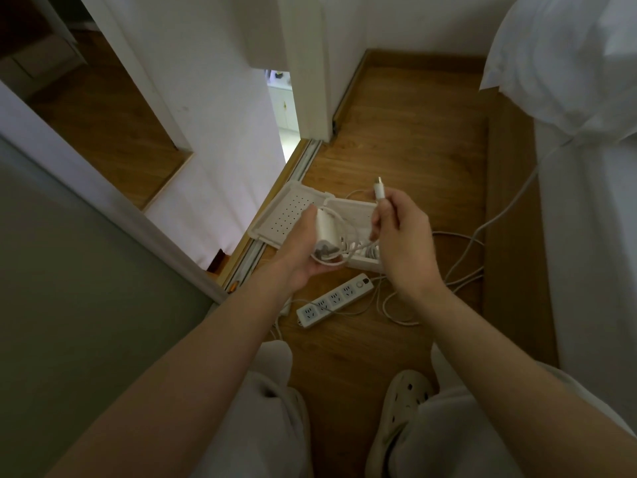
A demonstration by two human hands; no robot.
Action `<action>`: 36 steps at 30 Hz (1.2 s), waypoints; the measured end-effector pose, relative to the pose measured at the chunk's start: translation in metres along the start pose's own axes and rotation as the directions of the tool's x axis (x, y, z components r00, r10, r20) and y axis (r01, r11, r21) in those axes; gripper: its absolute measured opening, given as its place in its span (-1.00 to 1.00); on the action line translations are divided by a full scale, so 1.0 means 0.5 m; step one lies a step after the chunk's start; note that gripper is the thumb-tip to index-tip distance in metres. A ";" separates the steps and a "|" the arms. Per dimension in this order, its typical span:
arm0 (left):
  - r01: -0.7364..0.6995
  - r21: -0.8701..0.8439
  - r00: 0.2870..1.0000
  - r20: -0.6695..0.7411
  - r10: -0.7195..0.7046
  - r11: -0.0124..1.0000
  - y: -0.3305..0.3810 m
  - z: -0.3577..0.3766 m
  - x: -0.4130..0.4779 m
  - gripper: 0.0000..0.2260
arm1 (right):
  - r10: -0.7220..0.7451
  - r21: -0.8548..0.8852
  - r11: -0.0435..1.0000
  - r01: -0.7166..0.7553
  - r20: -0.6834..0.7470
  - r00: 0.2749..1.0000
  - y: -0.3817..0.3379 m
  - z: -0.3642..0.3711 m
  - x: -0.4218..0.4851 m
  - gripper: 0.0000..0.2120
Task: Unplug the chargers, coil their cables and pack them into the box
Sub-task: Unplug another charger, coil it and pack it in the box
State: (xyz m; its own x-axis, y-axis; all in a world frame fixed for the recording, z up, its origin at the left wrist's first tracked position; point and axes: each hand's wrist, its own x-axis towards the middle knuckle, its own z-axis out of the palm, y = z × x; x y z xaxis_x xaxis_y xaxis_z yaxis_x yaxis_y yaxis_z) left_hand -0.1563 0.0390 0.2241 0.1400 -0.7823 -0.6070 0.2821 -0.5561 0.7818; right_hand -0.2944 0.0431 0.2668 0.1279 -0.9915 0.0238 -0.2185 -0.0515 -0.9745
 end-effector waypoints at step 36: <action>-0.115 0.260 0.987 -0.076 0.139 0.959 -0.015 0.028 -0.002 -0.48 | 0.454 0.232 0.826 -0.514 0.268 0.850 0.073 0.003 0.031 -0.82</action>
State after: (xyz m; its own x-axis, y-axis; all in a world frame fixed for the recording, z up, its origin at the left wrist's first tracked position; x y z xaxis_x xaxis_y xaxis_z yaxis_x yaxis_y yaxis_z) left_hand -0.1717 0.0401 0.2210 0.2492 -0.8286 -0.5014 0.0076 -0.5160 0.8566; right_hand -0.2989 0.0261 0.2315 0.2688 -0.8339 -0.4821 -0.0216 0.4952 -0.8685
